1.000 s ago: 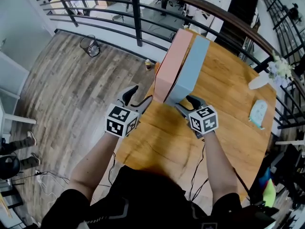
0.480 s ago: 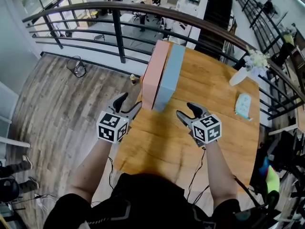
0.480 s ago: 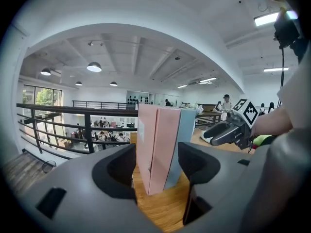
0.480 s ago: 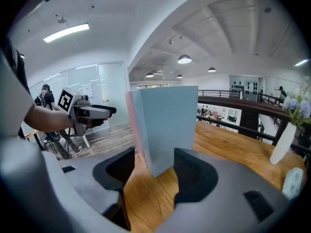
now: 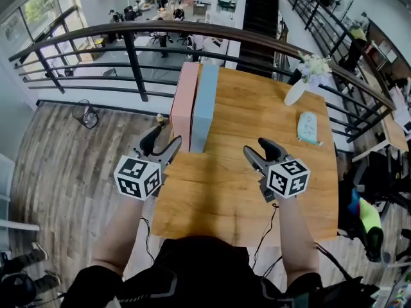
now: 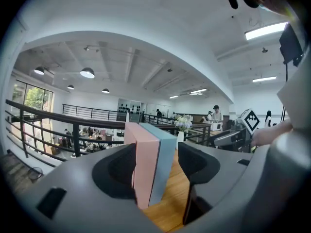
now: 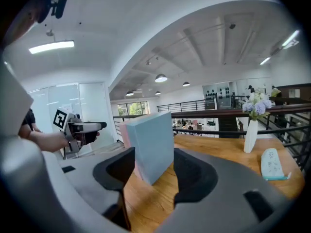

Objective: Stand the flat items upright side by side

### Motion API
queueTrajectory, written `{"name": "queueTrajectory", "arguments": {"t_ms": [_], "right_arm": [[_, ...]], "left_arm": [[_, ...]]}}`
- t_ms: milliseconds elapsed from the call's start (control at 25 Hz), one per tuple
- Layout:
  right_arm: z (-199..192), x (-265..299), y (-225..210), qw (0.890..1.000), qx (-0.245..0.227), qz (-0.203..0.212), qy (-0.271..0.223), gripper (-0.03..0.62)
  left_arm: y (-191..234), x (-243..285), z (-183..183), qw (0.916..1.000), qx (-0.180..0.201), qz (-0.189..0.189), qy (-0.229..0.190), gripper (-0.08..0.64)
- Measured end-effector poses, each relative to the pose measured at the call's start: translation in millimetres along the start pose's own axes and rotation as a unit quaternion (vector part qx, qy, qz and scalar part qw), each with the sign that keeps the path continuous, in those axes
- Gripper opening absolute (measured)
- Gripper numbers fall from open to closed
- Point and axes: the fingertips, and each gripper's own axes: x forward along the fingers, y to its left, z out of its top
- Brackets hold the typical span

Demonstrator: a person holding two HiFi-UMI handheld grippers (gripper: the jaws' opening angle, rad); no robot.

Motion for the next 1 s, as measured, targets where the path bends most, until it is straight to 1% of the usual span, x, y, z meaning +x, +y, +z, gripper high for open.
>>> {"name": "queueTrajectory", "arguments": {"t_ms": [40, 120, 240, 320, 440, 600, 680, 800, 960, 1000], "right_arm": [[7.1, -9.9, -2.2, 1.0, 0.007, -0.009, -0.011, 0.259], [19.9, -31.3, -5.4, 0.999, 0.001, -0.027, -0.025, 0.259], [37.7, -65.7, -6.5, 0.996, -0.041, -0.065, -0.039, 0.256], [47.5, -89.1, -7.5, 0.993, -0.057, -0.084, -0.052, 0.249], [61.4, -122.7, -17.1, 0.989, -0.059, -0.109, -0.077, 0.23], [73.0, -161.4, -27.0, 0.985, -0.058, -0.131, -0.098, 0.193], [76.2, -177.0, -32.0, 0.984, -0.057, -0.138, -0.099, 0.186], [79.7, -194.4, -43.2, 0.983, -0.052, -0.143, -0.106, 0.158], [83.5, -215.1, -60.6, 0.981, -0.027, -0.151, -0.116, 0.145], [85.7, -219.9, -64.3, 0.98, -0.022, -0.153, -0.122, 0.13]], "left_arm": [[-4.8, -0.7, 10.6, 1.0, 0.002, -0.004, -0.009, 0.288], [-16.0, 0.0, 27.8, 0.9996, 0.011, -0.012, -0.022, 0.288], [-33.5, 5.2, 43.6, 0.9988, 0.022, -0.03, -0.033, 0.288], [-45.6, 9.4, 49.4, 0.9983, 0.017, -0.042, -0.036, 0.288], [-66.5, 12.8, 63.3, 0.9971, 0.016, -0.054, -0.05, 0.286], [-98.1, 8.1, 78.0, 0.9961, 0.022, -0.062, -0.059, 0.256], [-111.8, 5.8, 82.4, 0.9963, 0.019, -0.058, -0.061, 0.256], [-127.2, 7.3, 88.3, 0.997, 0.017, -0.041, -0.063, 0.236], [-144.2, 7.4, 95.0, 0.9978, 0.027, -0.007, -0.06, 0.227], [-148.7, 6.3, 97.4, 0.9977, 0.025, -0.004, -0.062, 0.221]]}}
